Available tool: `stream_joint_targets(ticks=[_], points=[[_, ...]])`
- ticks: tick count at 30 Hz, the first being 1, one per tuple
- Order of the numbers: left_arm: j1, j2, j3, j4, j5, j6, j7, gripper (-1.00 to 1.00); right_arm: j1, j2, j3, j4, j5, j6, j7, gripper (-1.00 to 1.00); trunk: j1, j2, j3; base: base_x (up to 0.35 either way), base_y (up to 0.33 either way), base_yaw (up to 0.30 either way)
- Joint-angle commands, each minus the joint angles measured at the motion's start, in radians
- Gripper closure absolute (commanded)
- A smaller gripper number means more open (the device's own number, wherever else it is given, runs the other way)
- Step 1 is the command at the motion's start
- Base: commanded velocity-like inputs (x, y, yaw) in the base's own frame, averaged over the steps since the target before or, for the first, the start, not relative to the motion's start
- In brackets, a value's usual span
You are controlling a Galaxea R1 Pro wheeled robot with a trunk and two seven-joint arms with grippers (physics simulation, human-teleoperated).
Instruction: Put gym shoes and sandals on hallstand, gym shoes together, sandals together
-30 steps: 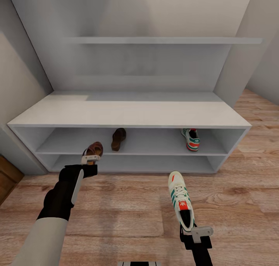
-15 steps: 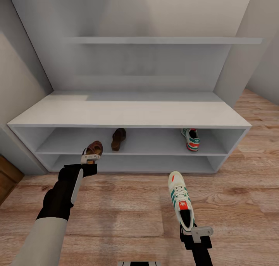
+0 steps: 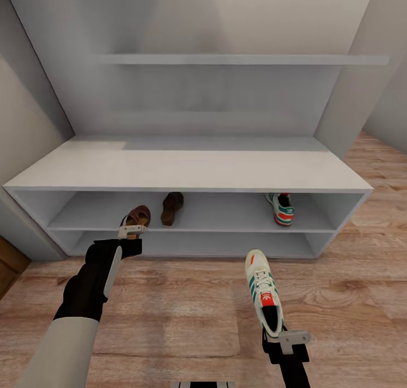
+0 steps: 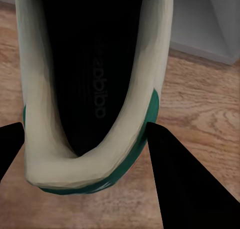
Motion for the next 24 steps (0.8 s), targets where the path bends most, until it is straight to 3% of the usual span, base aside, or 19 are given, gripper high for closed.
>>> stream_joint_targets(ticks=[1,16,24], points=[[0.0,0.0,0.0,0.0,-0.002,0.0,-0.002,1.0,0.0,0.0,0.0,0.0,-0.001,0.0,0.0,1.0,0.0,0.0,0.0,0.027,0.0,0.0],[0.0,0.0,-0.003,0.001,-0.003,0.006,-0.001,1.0,0.006,-0.001,0.003,-0.006,0.006,-0.013,0.0,1.0,0.0,0.0,0.0,0.017,0.0,0.0],[0.001,0.0,-0.003,0.001,-0.002,0.007,-0.001,1.0,0.106,-0.008,0.006,-0.089,0.008,-0.129,0.009,1.0,0.0,0.0,0.0,0.172,0.0,0.0]])
